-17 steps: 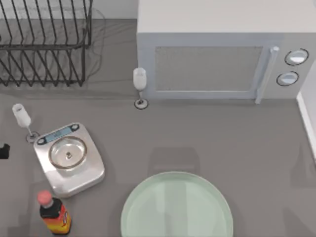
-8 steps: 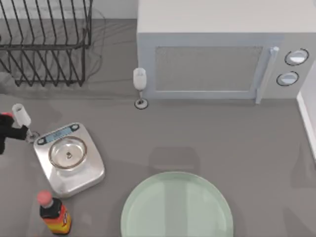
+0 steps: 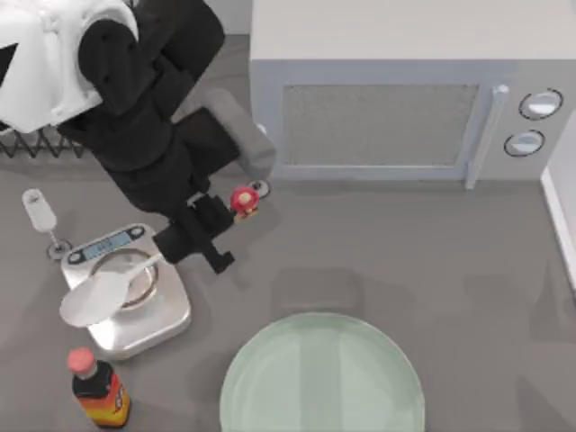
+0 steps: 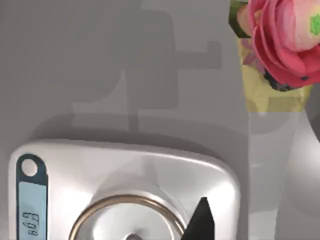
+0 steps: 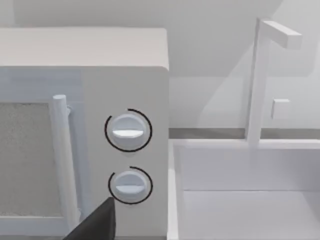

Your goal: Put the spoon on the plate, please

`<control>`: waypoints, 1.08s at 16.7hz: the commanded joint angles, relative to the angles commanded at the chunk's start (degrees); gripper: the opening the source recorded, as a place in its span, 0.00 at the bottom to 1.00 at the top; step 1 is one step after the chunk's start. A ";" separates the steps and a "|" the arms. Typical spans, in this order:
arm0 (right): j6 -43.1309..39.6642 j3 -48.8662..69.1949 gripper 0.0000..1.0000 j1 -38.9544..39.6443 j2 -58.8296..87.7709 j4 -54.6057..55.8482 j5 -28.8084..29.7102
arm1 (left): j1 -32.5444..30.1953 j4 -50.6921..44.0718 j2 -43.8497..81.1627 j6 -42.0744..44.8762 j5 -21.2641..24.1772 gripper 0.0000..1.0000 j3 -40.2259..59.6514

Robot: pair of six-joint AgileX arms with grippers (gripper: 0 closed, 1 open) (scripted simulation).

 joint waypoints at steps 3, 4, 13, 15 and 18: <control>0.00 0.00 1.00 0.00 0.00 0.00 0.00 | -13.39 0.03 6.13 3.19 -0.46 0.00 2.75; 0.00 0.00 1.00 0.00 0.00 0.00 0.00 | -17.28 -0.10 8.01 3.83 -0.76 0.00 3.10; 0.00 0.00 1.00 0.00 0.00 0.00 0.00 | -28.28 -0.44 13.84 5.09 -2.54 0.00 3.25; 0.00 0.00 1.00 0.00 0.00 0.00 0.00 | -28.09 -0.41 13.65 5.11 -2.45 0.00 3.18; 0.00 0.00 1.00 0.00 0.00 0.00 0.00 | -28.78 0.43 13.56 5.66 -1.87 0.00 2.86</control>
